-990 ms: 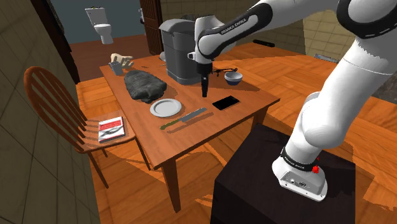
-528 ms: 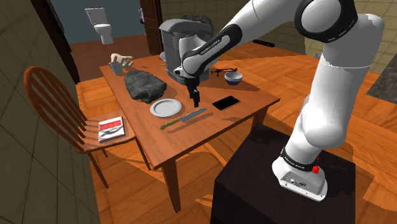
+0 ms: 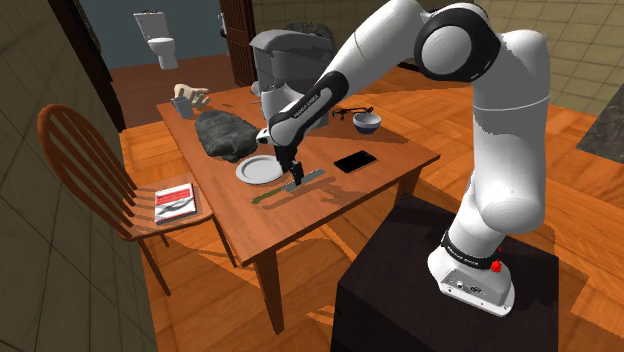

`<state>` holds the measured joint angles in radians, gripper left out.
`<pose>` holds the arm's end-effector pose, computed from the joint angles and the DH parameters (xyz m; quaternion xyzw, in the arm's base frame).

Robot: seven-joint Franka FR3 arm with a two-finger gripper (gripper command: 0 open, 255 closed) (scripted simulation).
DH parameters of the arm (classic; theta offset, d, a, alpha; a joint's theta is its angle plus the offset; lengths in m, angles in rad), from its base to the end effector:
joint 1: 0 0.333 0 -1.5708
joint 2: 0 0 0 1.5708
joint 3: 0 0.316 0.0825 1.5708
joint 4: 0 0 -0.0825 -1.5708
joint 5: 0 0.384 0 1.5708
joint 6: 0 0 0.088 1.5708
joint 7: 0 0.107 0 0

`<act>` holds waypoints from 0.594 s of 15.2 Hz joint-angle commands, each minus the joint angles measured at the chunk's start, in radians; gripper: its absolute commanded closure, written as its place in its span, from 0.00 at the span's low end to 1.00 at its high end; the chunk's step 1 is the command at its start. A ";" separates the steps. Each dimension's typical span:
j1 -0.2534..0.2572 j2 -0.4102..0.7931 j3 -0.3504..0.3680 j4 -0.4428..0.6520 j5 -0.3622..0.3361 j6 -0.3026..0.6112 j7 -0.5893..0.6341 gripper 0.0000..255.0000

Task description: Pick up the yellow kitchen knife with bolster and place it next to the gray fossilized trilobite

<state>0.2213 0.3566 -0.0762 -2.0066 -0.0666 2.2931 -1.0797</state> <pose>0.5901 0.0860 0.2726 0.8027 0.5942 -0.0480 0.0179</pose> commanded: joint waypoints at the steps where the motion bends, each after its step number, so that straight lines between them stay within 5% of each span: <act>1: 0.001 0.020 0.002 -0.006 -0.003 0.026 -0.004 0.00; 9: -0.002 0.059 0.002 -0.017 -0.002 0.077 -0.004 0.00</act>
<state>0.2193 0.4149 -0.0745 -2.0241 -0.0690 2.3688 -1.0839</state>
